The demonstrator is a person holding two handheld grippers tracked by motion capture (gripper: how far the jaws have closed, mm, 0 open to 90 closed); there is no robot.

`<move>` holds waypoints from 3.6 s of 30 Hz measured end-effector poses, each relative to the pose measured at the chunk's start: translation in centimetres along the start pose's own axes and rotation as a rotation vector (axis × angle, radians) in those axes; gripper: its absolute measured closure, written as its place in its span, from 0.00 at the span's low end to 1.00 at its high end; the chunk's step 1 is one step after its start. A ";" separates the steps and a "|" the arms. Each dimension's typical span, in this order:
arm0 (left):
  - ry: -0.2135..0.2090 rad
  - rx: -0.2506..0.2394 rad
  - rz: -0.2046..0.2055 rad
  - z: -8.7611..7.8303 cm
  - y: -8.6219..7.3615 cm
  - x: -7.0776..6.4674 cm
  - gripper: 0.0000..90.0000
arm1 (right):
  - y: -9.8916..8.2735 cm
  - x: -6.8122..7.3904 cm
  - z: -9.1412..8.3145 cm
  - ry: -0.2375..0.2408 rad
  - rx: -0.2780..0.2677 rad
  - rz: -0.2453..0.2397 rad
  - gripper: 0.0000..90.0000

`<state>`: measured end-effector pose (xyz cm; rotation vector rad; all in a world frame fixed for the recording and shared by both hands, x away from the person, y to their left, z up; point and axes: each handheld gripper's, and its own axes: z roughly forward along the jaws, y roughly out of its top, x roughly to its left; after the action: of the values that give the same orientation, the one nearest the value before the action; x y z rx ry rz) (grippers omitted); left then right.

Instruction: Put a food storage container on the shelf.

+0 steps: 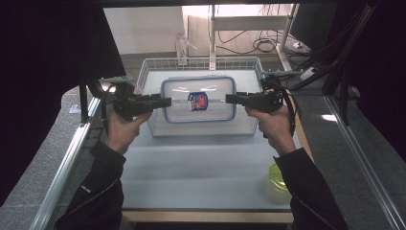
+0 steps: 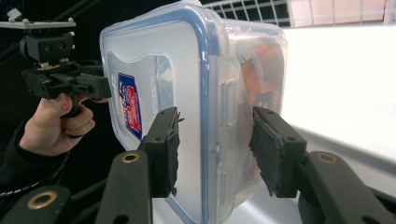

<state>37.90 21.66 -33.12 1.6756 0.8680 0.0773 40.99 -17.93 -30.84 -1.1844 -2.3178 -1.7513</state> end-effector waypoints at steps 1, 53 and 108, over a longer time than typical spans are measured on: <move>0.002 0.004 0.000 0.1 0.4 0.2 0.57 | 0.3 -0.1 0.1 0.001 -0.004 0.002 0.60; 0.115 0.007 0.039 4.1 4.3 4.6 0.44 | 4.0 -4.1 4.1 -0.136 0.002 -0.029 0.58; 0.265 0.096 0.125 6.1 1.6 4.7 0.86 | 1.4 -3.4 6.1 -0.253 0.015 -0.144 0.95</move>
<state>45.00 19.28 -35.44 1.8362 0.9749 0.3544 46.76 -14.63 -33.42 -1.3396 -2.6122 -1.7116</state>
